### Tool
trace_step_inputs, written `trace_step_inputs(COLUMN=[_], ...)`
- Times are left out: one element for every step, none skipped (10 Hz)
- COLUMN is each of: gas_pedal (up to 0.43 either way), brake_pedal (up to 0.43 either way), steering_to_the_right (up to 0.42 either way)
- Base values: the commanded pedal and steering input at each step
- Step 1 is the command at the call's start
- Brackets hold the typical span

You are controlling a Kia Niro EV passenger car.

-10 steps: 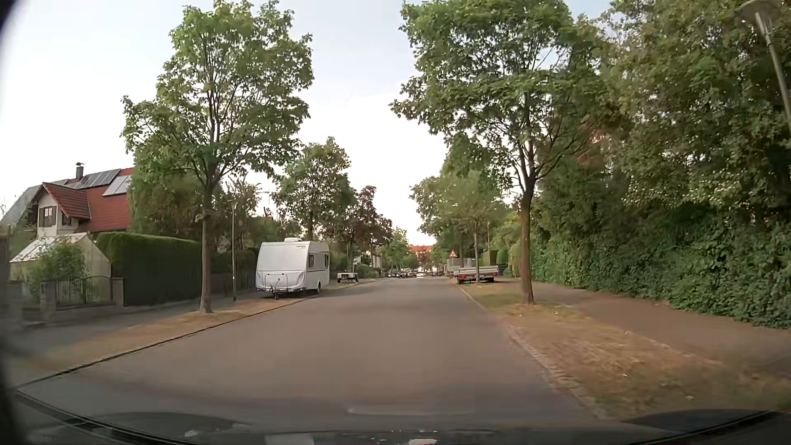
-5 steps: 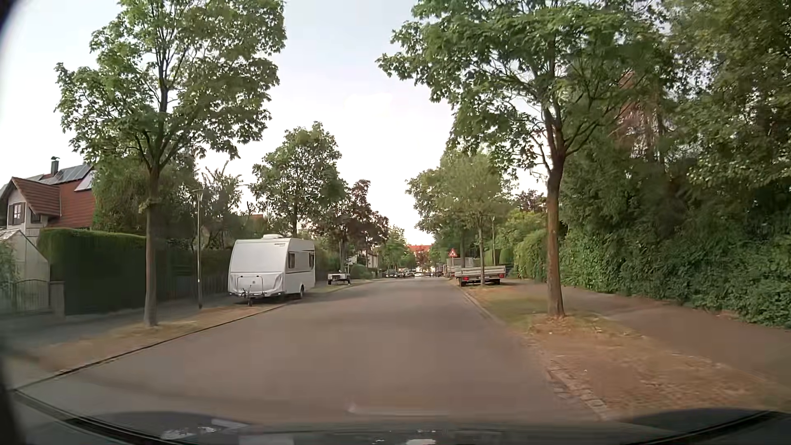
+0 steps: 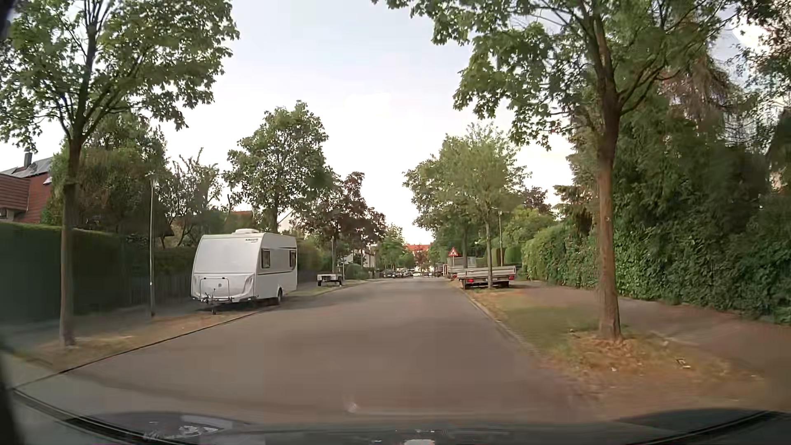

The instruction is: Follow the waypoints while adhering to traffic rules and regulations

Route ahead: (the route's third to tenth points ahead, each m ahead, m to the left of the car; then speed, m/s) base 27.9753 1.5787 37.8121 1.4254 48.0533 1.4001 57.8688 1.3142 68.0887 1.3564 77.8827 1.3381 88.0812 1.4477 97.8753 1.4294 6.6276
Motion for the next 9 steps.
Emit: trace_step_inputs(gas_pedal=[0.138,0.098,0.079,0.079,0.079,0.079,0.079,0.079,0.087], brake_pedal=[0.012,0.012,0.012,0.012,0.012,0.012,0.012,0.012,0.012], steering_to_the_right=[0.003,0.001,-0.001,-0.001,-0.001,-0.003,-0.004,-0.004,-0.003])
